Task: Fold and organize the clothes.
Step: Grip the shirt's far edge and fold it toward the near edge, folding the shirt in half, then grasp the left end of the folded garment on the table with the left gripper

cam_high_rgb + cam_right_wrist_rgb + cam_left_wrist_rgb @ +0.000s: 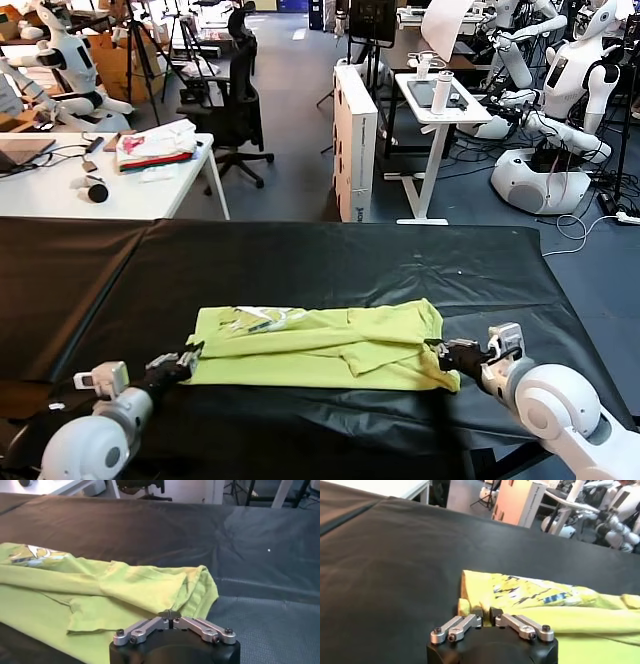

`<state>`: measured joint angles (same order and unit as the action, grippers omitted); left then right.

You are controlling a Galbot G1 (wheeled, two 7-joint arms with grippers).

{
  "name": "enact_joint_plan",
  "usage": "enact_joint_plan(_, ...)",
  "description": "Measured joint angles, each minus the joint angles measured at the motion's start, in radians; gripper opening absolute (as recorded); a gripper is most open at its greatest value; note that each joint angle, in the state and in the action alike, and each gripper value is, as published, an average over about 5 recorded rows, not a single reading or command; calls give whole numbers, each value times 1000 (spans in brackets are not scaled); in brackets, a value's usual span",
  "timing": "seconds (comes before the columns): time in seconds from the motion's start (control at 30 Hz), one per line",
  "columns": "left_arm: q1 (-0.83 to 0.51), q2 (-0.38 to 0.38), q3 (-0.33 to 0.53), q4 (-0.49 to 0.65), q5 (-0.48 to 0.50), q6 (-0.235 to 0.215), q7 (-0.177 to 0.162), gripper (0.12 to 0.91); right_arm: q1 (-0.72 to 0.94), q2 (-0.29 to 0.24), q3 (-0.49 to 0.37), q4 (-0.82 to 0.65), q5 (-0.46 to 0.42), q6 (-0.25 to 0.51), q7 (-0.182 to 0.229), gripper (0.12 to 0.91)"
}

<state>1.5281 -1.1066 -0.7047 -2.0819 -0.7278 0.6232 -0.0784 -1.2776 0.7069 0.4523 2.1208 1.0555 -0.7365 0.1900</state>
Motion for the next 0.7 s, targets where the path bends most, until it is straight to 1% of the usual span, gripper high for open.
enact_joint_plan(0.03,6,2,-7,-4,-2,1,-1,685,4,4,6,-3,1,0,1,665)
enact_joint_plan(0.1,18,7,-23,-12,-7,1,-1,788,19,15,12,-14,-3,0,4,784)
enact_joint_plan(0.13,23,9,-31,-15,-11,0,-1,838,28,23,12,-22,-8,0,5,828)
enact_joint_plan(0.17,26,9,-38,-16,-15,0,-3,869,40,32,11,-31,-17,0,6,856)
enact_joint_plan(0.2,26,9,-43,-17,-19,-1,-7,883,52,42,8,-41,-28,0,6,885)
enact_joint_plan(0.23,24,7,-46,-17,-23,0,-12,897,65,53,5,-53,-40,0,4,896)
enact_joint_plan(0.33,2,-2,-47,-13,-30,1,-29,906,108,94,-11,-93,-88,0,-8,905)
enact_joint_plan(0.43,-42,-15,-33,6,-24,-4,-37,907,153,139,-32,-140,-134,0,-25,907)
enact_joint_plan(0.57,-118,-32,-3,55,-11,-20,-33,907,205,191,-58,-200,-169,10,-32,907)
enact_joint_plan(0.7,-186,-42,29,114,-4,-32,-22,907,249,228,-79,-253,-186,33,-31,907)
